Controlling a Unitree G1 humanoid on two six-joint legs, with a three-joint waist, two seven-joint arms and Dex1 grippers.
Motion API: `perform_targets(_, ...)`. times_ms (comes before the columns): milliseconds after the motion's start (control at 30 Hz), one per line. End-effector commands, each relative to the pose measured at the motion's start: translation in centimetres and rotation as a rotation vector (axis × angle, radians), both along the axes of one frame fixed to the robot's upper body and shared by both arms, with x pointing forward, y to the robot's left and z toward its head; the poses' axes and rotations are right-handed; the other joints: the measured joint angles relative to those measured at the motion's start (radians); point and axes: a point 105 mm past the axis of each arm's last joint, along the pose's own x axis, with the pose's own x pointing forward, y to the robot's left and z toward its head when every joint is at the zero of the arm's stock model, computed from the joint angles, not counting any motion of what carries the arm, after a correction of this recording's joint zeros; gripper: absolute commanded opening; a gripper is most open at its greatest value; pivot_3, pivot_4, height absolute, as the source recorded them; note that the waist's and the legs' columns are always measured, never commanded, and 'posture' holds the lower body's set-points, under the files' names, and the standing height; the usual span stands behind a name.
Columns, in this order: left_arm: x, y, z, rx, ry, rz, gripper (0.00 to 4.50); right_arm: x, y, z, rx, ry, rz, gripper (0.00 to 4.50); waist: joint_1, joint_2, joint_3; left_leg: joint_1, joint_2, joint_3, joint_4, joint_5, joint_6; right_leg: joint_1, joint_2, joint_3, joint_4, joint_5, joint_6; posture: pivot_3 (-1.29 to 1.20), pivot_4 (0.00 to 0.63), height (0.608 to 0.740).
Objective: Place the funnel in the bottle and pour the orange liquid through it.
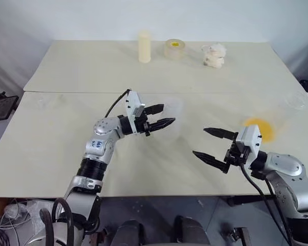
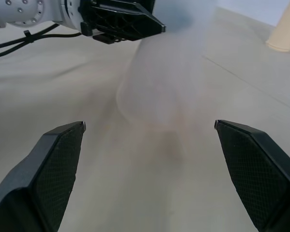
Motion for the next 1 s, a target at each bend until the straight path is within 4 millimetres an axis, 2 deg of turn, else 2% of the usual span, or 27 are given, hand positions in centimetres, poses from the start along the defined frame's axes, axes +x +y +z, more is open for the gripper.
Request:
perform_targets(33,-0.2,-0.8,0.8,0.001,-0.044,-0.038,2.75,-0.7,-0.2,1.1,0.017,-0.059,-0.016,4.50,0.004,0.000,0.000,0.000,0.000,0.000,0.000,0.000,0.000,0.000,0.000,0.000,0.000,0.000,0.000,0.00,0.150,0.740)
perform_targets(200,-0.5,-0.9,-0.2,0.040,-0.044,-0.055,4.33,-1.1,-0.4,0.9,0.021,-0.061,-0.033,4.50,0.004,0.000,0.000,0.000,0.000,0.000,0.001,0.000,0.000,0.000,0.000,0.000,0.000,0.000,0.000,0.00,0.150,0.740)
perform_targets(233,-0.6,-0.9,-0.3,0.040,-0.043,-0.058,4.44,-1.2,-0.4,0.9,0.021,-0.061,-0.035,4.50,0.004,0.000,0.000,0.000,0.000,0.000,0.001,0.000,0.000,0.000,0.000,0.000,0.000,0.000,0.000,0.00,0.150,0.740)
perform_targets(667,-1.6,0.6,-0.4,0.089,-0.010,-0.100,4.44,-1.4,-0.1,1.1,0.015,-0.074,-0.036,4.50,0.003,0.000,0.000,0.000,0.000,0.000,0.001,0.000,0.000,0.000,0.000,0.000,0.000,0.000,0.000,0.00,0.150,0.740)
perform_targets(800,-1.7,2.6,0.6,0.143,-0.014,-0.092,4.44,-1.4,-0.1,1.4,0.003,-0.075,-0.034,4.50,0.002,0.000,0.000,0.000,0.000,-0.001,0.001,0.000,0.000,0.000,0.000,0.000,0.000,0.000,0.000,0.00,0.150,0.740)
perform_targets(900,-0.6,4.4,1.8,0.197,-0.064,-0.025,4.44,-1.2,-0.4,1.5,-0.015,-0.066,-0.028,4.50,0.002,0.000,0.000,0.000,0.000,-0.001,0.001,0.000,0.000,0.000,0.000,0.000,0.000,0.000,0.000,0.00,0.150,0.740)
perform_targets(1000,-0.5,5.9,2.8,0.230,-0.087,-0.005,4.44,-1.1,-0.6,1.6,-0.026,-0.063,-0.021,4.50,0.003,0.000,0.000,0.000,0.000,-0.001,0.001,0.000,0.000,0.000,0.000,0.000,0.000,0.000,0.000,0.00,0.150,0.740)
